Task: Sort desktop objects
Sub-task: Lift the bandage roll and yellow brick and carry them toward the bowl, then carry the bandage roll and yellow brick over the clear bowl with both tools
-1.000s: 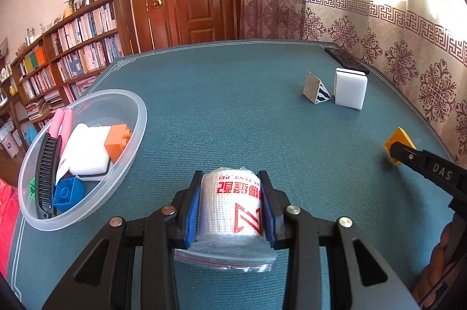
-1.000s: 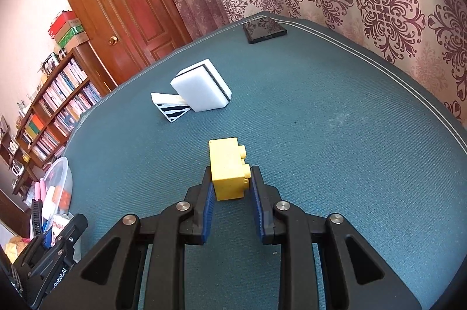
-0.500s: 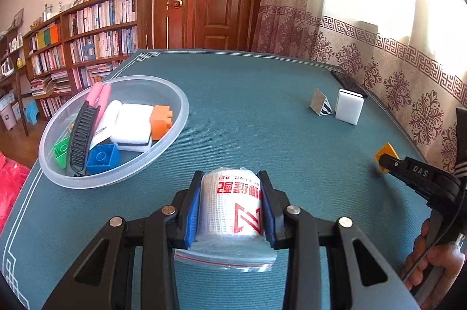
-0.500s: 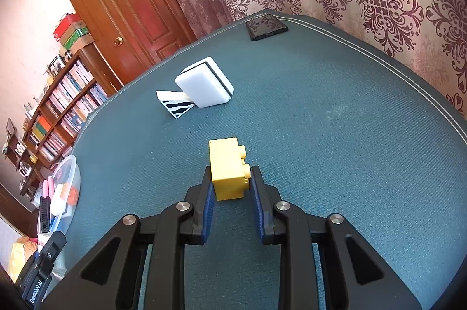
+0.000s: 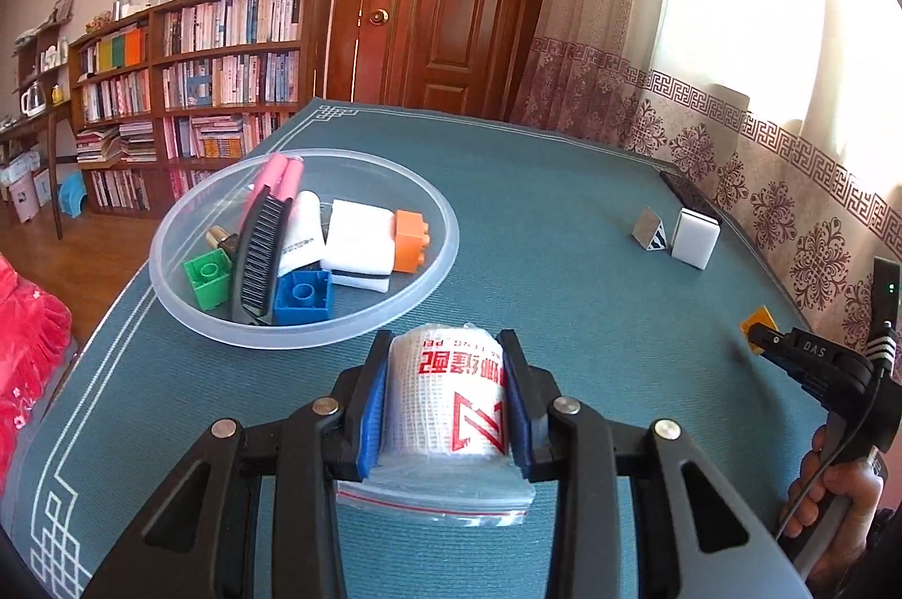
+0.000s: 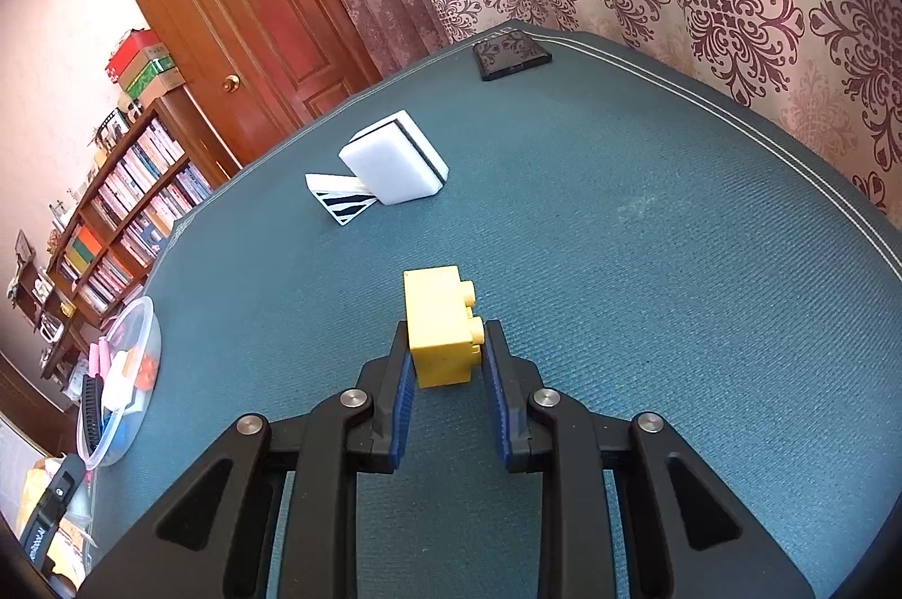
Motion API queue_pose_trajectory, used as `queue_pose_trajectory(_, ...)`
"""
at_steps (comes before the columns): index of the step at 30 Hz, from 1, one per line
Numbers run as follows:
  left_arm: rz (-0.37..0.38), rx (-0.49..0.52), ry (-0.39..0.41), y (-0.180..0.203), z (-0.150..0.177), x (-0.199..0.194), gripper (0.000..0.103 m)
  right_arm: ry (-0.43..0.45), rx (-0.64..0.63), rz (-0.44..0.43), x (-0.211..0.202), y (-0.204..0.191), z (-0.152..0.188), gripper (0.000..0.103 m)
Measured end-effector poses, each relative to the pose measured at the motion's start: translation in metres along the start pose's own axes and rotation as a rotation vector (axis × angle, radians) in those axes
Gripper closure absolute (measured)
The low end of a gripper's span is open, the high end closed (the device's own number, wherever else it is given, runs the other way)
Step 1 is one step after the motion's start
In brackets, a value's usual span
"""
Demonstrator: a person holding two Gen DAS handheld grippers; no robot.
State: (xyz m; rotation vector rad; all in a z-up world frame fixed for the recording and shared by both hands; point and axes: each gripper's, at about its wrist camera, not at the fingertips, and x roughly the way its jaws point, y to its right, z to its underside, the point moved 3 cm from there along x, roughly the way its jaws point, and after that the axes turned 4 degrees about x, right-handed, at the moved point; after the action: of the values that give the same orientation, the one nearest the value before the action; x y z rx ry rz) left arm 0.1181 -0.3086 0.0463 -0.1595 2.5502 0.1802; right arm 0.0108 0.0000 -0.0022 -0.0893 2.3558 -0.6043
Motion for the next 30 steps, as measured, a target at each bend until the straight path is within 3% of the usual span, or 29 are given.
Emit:
queue_pose_trajectory(14,0.007,-0.07,0.066,-0.054,-0.007,-0.035,0.064,0.043,-0.141,0.091,-0.028,-0.017,0.018,0.078)
queue_pose_trajectory(22,0.001,-0.139,0.034,-0.083,-0.01,-0.014,0.064,0.021,-0.151,0.029,-0.033,-0.036,0.018,0.078)
queue_pose_trajectory(30,0.031,-0.159,0.058,-0.088,-0.037,0.007,0.064,0.007,-0.315,-0.112,-0.029,-0.127,0.019,0.078)
